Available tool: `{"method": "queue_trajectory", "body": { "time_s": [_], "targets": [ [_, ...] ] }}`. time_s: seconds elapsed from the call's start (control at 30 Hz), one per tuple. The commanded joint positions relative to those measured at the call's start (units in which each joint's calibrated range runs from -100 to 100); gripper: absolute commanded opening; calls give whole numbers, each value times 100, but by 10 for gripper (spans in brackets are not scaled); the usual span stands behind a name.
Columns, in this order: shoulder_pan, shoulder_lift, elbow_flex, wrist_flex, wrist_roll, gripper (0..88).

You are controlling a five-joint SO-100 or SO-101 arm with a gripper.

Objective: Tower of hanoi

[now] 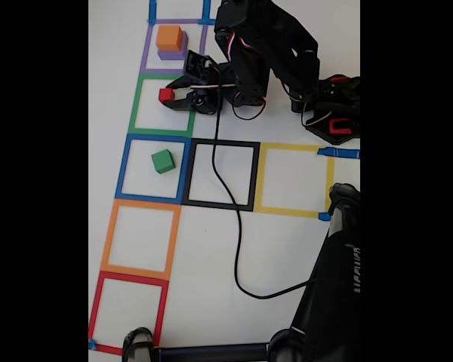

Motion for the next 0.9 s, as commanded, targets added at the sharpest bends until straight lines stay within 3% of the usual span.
{"method": "queue_trajectory", "body": {
  "time_s": [0.0,0.27,0.47,0.67,0.87],
  "targets": [
    [-111,-1137,235,620,36,48],
    [-274,-4076,281,3544,36,46],
    [-523,-6313,-583,7050,36,46],
    [-1041,-7338,-2728,10540,36,46],
    [-1817,-7871,-4892,13228,-708,46]
  ]
}}
